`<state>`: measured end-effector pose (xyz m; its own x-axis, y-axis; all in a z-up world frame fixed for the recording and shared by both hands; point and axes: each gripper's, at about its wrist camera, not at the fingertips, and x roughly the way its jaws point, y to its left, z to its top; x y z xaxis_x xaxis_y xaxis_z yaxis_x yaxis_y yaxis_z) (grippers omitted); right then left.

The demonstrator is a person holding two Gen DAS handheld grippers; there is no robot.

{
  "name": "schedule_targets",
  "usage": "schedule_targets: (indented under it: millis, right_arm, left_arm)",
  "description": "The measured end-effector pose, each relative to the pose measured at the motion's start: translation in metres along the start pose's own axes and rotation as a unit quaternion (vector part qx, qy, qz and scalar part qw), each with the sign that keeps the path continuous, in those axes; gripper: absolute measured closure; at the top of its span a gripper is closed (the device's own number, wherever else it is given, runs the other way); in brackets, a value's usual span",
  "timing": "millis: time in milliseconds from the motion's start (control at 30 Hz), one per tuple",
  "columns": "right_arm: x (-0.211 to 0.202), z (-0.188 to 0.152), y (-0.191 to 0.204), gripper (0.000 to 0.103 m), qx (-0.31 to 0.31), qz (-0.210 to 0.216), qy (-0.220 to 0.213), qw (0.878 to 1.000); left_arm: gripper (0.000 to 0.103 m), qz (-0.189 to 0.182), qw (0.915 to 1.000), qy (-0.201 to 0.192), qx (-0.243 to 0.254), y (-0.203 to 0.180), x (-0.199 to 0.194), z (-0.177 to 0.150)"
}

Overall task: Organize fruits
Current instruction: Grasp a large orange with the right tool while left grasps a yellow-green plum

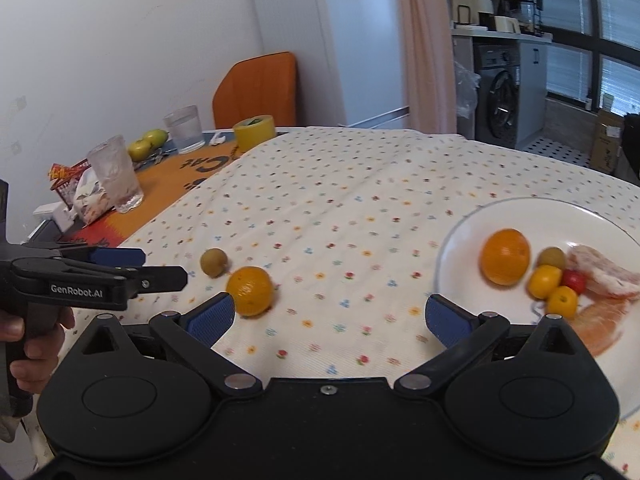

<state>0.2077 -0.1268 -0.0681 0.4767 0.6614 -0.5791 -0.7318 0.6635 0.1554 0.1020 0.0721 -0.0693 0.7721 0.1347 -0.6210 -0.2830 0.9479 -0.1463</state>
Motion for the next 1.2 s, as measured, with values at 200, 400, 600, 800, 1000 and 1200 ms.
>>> schedule_targets:
  millis: [200,400,600,800,1000,1200]
  right_arm:
    - [0.014,0.006,0.014,0.013,-0.026,0.007,0.013,1.000]
    - [0.028,0.008,0.021,0.022,-0.035,0.024,0.025,0.999]
    - [0.045,0.011,0.031,0.032,-0.043,0.046,0.038,0.997]
    - [0.059,0.010,0.038,0.052,-0.051,0.065,0.049,0.995]
    - [0.063,0.009,0.038,0.068,-0.051,0.079,0.051,0.994]
    - [0.058,0.009,0.030,0.068,-0.037,0.068,0.045,0.996]
  left_arm:
    - [0.021,-0.010,0.9999,-0.001,-0.002,0.005,0.004,-0.002]
    - [0.033,-0.019,0.9998,-0.003,-0.005,0.006,0.007,-0.002]
    - [0.044,-0.022,0.9997,-0.002,-0.013,0.011,0.009,-0.003]
    - [0.051,-0.022,0.9996,-0.004,-0.019,0.015,0.010,-0.001]
    - [0.054,-0.028,0.9995,-0.004,-0.017,0.014,0.016,0.002]
    - [0.060,-0.031,0.9994,0.000,-0.013,0.010,0.025,0.005]
